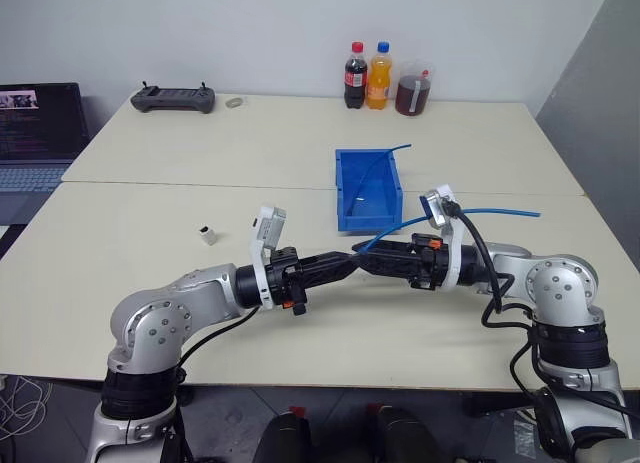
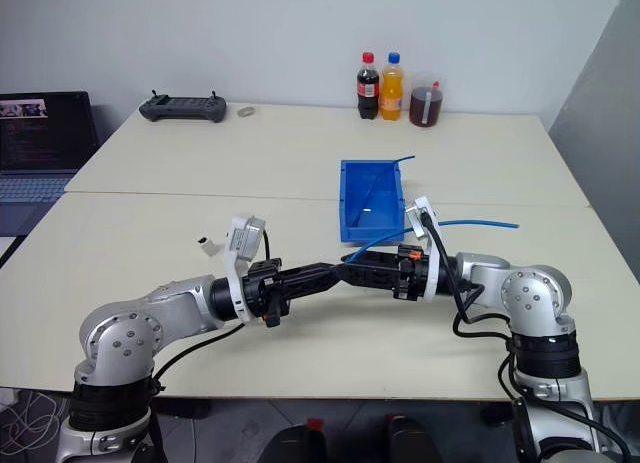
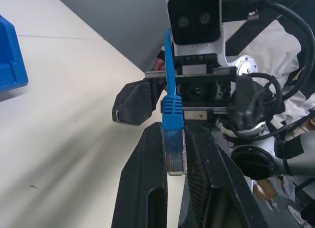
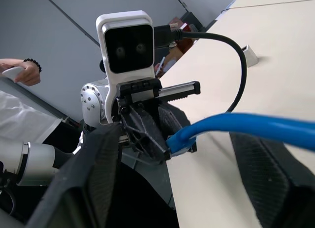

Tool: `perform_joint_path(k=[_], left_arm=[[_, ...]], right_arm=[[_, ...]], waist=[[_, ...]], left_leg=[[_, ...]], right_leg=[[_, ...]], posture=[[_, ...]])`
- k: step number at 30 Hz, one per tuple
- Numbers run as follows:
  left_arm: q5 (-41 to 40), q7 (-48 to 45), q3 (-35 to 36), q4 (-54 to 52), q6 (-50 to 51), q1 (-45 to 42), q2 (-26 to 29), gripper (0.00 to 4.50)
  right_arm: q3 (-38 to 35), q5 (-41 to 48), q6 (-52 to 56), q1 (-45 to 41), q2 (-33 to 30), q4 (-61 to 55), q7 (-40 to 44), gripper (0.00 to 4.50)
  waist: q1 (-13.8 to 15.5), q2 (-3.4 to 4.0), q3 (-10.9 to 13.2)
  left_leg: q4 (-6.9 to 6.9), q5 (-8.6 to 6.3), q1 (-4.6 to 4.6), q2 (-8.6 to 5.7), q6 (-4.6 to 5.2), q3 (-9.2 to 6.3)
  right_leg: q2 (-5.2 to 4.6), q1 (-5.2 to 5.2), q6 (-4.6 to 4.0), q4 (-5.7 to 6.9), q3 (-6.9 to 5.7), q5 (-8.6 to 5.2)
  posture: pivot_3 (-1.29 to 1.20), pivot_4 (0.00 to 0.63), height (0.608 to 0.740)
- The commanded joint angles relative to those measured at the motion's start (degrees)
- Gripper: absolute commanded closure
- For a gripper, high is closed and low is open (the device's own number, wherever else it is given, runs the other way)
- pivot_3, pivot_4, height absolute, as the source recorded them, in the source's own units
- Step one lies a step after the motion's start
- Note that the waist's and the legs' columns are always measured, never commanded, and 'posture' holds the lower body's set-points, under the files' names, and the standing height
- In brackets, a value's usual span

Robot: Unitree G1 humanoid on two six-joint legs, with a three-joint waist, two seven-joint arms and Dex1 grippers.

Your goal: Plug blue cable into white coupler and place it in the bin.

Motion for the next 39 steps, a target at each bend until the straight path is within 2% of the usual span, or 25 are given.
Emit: perform_joint_path(k=[1, 9, 12, 22, 23, 24, 25, 31, 36, 39], left_arm=[[-1.37, 0.34, 0.28, -2.02, -0.62, 0.32, 0.45, 4.26], [-1.64, 0.69, 0.39, -1.04, -0.68, -0.44, 0.66, 4.26], [-1.47, 0.51, 0.37, -0.74, -0.79, -0.61, 0.84, 4.26], [0.7, -0.14, -0.12, -1.38, -3.04, -0.12, 0.93, 4.26], [0.95, -0.41, -0.25, -1.5, -3.28, 0.05, 1.07, 3.91], [0.75, -0.75, -0.34, -1.63, -3.12, 0.23, 1.3, 3.91], [0.55, -0.95, -0.35, -1.81, -3.04, 0.46, 1.53, 3.51], [-0.83, -2.21, -0.45, -4.66, -2.56, 2.15, 3.83, 2.46], [4.7, -5.23, -1.12, -7.35, -6.82, 7.67, 8.75, 1.45], [5.43, -4.54, 0.61, -8.01, -8.41, 10.43, 9.55, 0.89]], right_arm=[[-0.05, 0.07, -0.91, -0.89, -0.67, -0.48, 1.57, 2.0], [0.89, -0.37, -0.83, -0.36, -1.46, -1.37, 3.24, 3.87], [1.26, -0.7, -1.05, -0.22, -1.95, -1.45, 3.88, 4.4], [2.04, -2.05, -1.91, -1.28, -2.47, -0.11, 5.03, 4.41], [2.03, -2.17, -2.01, -1.5, -2.3, 0.13, 4.81, 4.41], [1.99, -2.22, -2.02, -1.67, -2.21, 0.36, 4.71, 4.41], [1.98, -2.26, -2.01, -1.84, -2.15, 0.57, 4.7, 4.41], [1.98, -3.07, -2.62, -3.03, -2.6, 2.42, 5.18, 4.41], [2.22, -5.05, -3.89, -4.3, -3.19, 4.24, 6.63, 4.41], [2.13, -5.46, -4.33, -4.98, -3.26, 5.03, 7.11, 4.41]], waist=[[0.0, 0.0, 0.0], [0.0, 0.0, 0.0], [0.0, 0.0, 0.0], [0.0, 0.0, 0.0], [0.0, 0.0, 0.0], [0.0, 0.0, 0.0], [0.0, 0.0, 0.0], [-0.04, 0.0, 0.01], [-0.16, 0.01, 0.02], [-0.15, 0.03, 0.02]], left_leg=[[0.0, 0.0, 0.0, 0.0, 0.0, 0.0], [-0.01, 0.0, 0.0, 0.0, 0.0, 0.0], [-0.01, 0.0, 0.0, 0.0, 0.0, 0.0], [-0.02, 0.0, 0.0, 0.0, 0.0, 0.0], [-0.02, 0.0, 0.0, 0.0, 0.0, 0.0], [-0.02, 0.0, 0.0, 0.0, 0.0, 0.0], [-0.02, 0.0, 0.0, 0.0, 0.0, 0.0], [-0.03, 0.0, -0.01, 0.0, 0.0, 0.01], [-0.08, 0.0, 0.0, 0.02, 0.0, 0.02], [-0.1, 0.0, 0.01, 0.02, 0.0, 0.03]], right_leg=[[0.0, 0.0, 0.0, 0.0, 0.0, 0.0], [0.0, 0.0, 0.0, 0.0, 0.0, 0.0], [0.0, 0.0, 0.01, -0.01, 0.01, 0.0], [0.0, 0.0, 0.01, -0.01, 0.0, -0.01], [0.0, 0.0, 0.01, -0.01, 0.01, -0.01], [0.0, 0.0, 0.01, -0.01, 0.0, -0.01], [0.0, 0.0, 0.01, -0.01, 0.01, -0.01], [0.0, -0.01, 0.01, -0.04, 0.01, -0.01], [0.0, -0.04, 0.0, -0.03, 0.01, -0.01], [0.0, -0.05, 0.0, -0.04, 0.03, -0.01]], posture=[[0.0, 0.15, 0.74], [0.0, 0.15, 0.74], [0.0, 0.15, 0.74], [0.0, 0.15, 0.74], [0.0, 0.15, 0.74], [0.0, 0.15, 0.74], [0.0, 0.15, 0.74], [0.0, 0.15, 0.74], [0.0, 0.15, 0.74], [0.0, 0.15, 0.74]])
